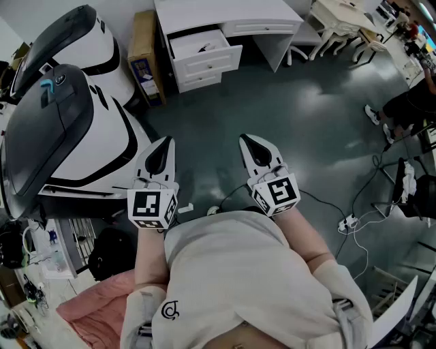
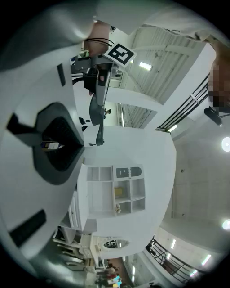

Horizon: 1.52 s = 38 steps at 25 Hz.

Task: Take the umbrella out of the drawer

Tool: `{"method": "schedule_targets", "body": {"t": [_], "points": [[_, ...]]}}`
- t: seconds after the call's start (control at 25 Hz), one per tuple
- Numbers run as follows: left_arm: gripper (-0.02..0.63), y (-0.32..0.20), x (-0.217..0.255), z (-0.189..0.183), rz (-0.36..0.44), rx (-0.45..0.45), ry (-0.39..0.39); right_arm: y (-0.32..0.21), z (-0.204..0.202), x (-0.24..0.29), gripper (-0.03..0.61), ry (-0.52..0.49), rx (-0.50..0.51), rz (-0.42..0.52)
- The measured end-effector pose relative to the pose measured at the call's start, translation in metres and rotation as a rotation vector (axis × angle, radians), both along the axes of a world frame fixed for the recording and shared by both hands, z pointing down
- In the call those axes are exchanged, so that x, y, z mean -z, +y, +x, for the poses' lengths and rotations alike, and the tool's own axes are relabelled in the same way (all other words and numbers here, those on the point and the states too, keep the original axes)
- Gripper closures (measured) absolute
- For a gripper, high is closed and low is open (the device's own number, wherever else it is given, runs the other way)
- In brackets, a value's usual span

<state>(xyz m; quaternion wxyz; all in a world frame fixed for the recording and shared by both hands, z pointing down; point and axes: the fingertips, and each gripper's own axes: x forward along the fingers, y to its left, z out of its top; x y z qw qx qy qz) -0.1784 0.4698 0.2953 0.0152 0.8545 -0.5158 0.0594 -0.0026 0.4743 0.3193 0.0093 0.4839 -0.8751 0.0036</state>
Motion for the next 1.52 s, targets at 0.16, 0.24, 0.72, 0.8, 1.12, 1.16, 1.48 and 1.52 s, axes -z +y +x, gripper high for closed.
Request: {"method": "schedule_targets", "body": {"t": [0.16, 0.24, 0.72, 0.8, 1.12, 1.16, 1.48, 1.52], "points": [[0.601, -0.001, 0.003, -0.001, -0.002, -0.003, 0.007, 0.000, -0.002, 0.002, 0.574, 0.005, 0.000, -0.006], [0.601, -0.001, 0.006, 0.000, 0.006, -0.007, 0.001, 0.000, -0.002, 0.003, 0.574, 0.001, 0.000, -0.006], [0.601, -0.008, 0.002, -0.015, -0.005, -0.031, 0.016, -0.006, -0.016, 0.009, 0.572, -0.041, -0.034, 0.005], [0.601, -0.012, -0.003, -0.016, -0.020, -0.032, 0.019, -0.008, -0.019, 0.004, 0.572, -0.031, -0.031, -0.004], [0.601, -0.048, -0.017, -0.011, -0.046, 0.008, 0.019, -0.048, -0.013, -0.015, 0.572, -0.031, 0.009, -0.053], [0.601, -0.055, -0.018, -0.009, -0.048, 0.018, 0.019, -0.056, -0.012, -0.016, 0.572, -0.024, 0.021, -0.049], [0.601, -0.149, -0.017, 0.026, -0.044, 0.081, -0.010, -0.161, 0.023, -0.021, 0.572, -0.040, 0.086, -0.050], [0.600, -0.164, -0.018, 0.034, -0.047, 0.087, -0.009, -0.176, 0.030, -0.020, 0.572, -0.037, 0.097, -0.049]]}}
